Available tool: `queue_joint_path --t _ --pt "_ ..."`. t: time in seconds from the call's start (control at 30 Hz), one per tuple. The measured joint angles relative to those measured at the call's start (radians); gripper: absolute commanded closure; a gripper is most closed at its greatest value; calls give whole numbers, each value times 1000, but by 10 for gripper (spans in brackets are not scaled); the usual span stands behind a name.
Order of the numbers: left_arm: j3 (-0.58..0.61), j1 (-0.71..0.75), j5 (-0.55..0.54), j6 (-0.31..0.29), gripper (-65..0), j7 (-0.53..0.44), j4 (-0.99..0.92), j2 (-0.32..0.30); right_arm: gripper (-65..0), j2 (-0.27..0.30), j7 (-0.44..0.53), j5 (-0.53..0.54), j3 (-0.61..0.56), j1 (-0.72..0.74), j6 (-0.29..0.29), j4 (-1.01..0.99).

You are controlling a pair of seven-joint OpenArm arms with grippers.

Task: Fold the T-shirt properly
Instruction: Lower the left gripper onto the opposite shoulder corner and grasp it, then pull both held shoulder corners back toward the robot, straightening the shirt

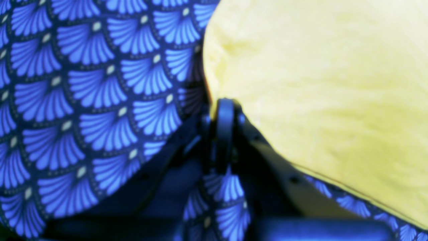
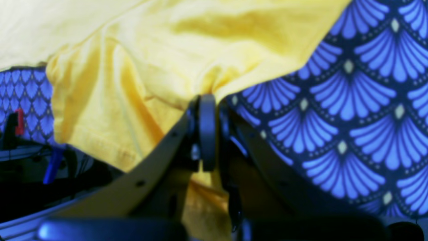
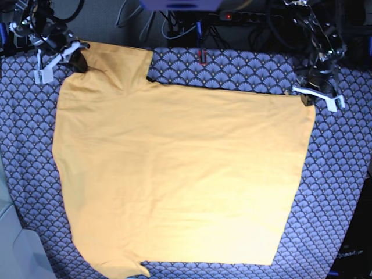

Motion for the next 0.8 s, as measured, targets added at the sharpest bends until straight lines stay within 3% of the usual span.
queue_joint_path --t 0.13,0.5,0.8 --pt "1 14 8 -2 0 59 46 -14 0 29 -3 -11 5 -3 0 0" --pt "3 135 -1 -10 0 55 200 -19 0 33 -8 -11 61 -36 11 9" --pt "3 212 2 -10 0 58 265 -19 0 16 -10 -23 101 -119 11 192"
